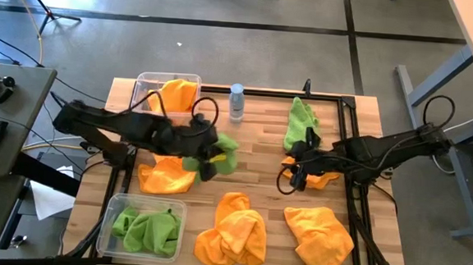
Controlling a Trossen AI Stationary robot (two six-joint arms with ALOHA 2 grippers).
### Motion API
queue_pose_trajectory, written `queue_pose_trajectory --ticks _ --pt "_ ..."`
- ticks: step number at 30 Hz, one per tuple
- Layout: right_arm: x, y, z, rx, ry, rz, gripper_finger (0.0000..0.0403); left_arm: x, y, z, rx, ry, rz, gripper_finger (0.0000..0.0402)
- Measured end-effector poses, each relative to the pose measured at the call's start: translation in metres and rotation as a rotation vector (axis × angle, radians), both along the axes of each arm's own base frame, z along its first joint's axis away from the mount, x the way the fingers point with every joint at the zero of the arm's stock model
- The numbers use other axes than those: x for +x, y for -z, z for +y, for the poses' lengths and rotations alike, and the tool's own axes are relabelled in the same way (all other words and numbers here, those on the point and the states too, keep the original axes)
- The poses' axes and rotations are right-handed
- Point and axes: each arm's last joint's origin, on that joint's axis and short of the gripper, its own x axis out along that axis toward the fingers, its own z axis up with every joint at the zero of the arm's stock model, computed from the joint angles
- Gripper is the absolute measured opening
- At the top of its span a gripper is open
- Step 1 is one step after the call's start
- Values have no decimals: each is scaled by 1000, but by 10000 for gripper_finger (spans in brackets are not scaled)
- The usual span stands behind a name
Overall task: Sort microfiber towel by color & place in baskets
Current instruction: Put the green microfiber towel into the bottom transparent bin
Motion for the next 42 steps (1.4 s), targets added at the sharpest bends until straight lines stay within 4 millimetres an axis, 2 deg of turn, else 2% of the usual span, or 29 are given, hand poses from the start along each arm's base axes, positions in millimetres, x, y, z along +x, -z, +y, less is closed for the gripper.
queue_pose_trajectory --ticks 4,8,12,20,27,32,37,42 --pt "6 16 2 15 35 40 151 -18 -20 -18 -19 31 61 0" --pt "9 31 4 80 109 51 145 -34 -25 -42 -51 68 165 0" --pt "10 34 12 183 151 4 144 -52 -20 -71 -101 95 264 0" --pt "16 24 34 337 144 -160 144 -83 -1 -131 -182 139 378 0" --pt "17 17 48 405 140 -247 144 -108 29 -164 -92 113 550 0" --pt "14 17 54 417 160 -270 145 -112 60 -180 -61 128 590 0" --pt "13 16 57 410 161 -278 145 -107 99 -188 -109 207 683 0" --pt "12 16 57 409 161 -279 145 -101 134 -190 -123 288 701 0"
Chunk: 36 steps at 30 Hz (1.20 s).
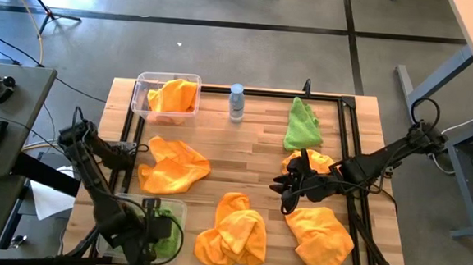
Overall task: Sort microfiber towel by color & place in baskets
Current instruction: Put the green microfiber towel into the bottom transparent bin
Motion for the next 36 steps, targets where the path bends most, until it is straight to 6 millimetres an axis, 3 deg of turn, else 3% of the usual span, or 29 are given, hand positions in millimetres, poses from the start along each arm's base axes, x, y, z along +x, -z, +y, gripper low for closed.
queue_pose_trajectory --ticks 12,16,22,28,36 --pt "0 0 0 0 -1 0 145 -1 48 13 36 -35 29 0" --pt "0 0 0 0 -1 1 145 -3 56 16 44 -41 13 0" --pt "0 0 0 0 -1 1 145 -3 54 15 32 -86 27 11" --pt "0 0 0 0 -1 1 145 0 39 12 14 -119 46 35" --pt "0 0 0 -5 6 -2 145 4 23 10 -46 -120 92 90"
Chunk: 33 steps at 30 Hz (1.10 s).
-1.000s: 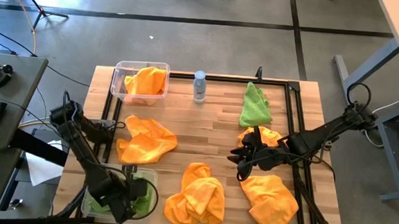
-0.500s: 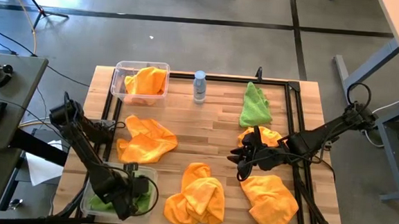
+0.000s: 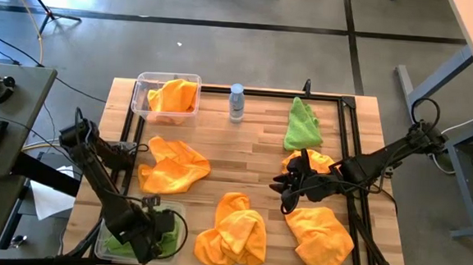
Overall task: Sort microfiber towel by color & place in baskets
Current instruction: Put the green microfiber towel into the bottom transparent bin
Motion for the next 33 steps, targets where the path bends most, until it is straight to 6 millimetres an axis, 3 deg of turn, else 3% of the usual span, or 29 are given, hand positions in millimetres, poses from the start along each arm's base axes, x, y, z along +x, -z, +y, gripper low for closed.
queue_pose_trajectory --ticks 13,27,33 --pt "0 0 0 21 15 -2 145 4 -10 1 -39 -6 35 181" --pt "0 0 0 35 27 -3 145 -3 -69 8 12 -13 77 188" --pt "0 1 0 33 27 3 145 1 -83 3 -54 -18 13 188"
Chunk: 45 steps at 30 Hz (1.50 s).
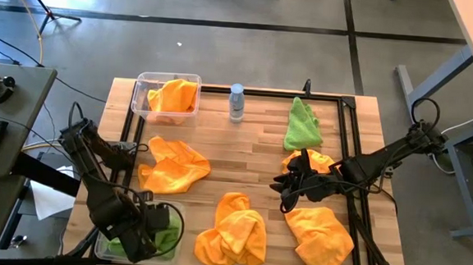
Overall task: Sort microfiber towel by color & place in baskets
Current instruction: Put the green microfiber towel into the bottom transparent bin, then put the yellow microfiber towel into the top transparent bin
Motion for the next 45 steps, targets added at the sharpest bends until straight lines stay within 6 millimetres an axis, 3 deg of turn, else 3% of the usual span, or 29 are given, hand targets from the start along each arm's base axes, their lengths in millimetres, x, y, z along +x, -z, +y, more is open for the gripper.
queue_pose_trajectory --ticks 11,16,21,25,30,35,40,45 --pt "-2 3 -1 -20 0 36 145 -7 -21 14 160 -12 -43 187" --pt "-4 5 -1 6 3 63 145 -2 -42 21 104 1 -102 174" --pt "-10 15 -4 5 -42 193 136 1 -59 42 96 -44 -171 162" --pt "-14 38 -11 21 -67 297 113 11 -66 64 145 -85 -231 159" --pt "-17 76 -26 62 -164 366 56 36 -66 97 203 -96 -214 158" --pt "-21 94 -51 89 -239 245 5 64 -63 137 249 -106 -202 158" --pt "-33 80 -80 7 -238 133 25 85 -55 174 277 -133 -226 158" --pt "-48 55 -99 -130 -266 -18 27 97 -23 199 297 -195 -164 158"
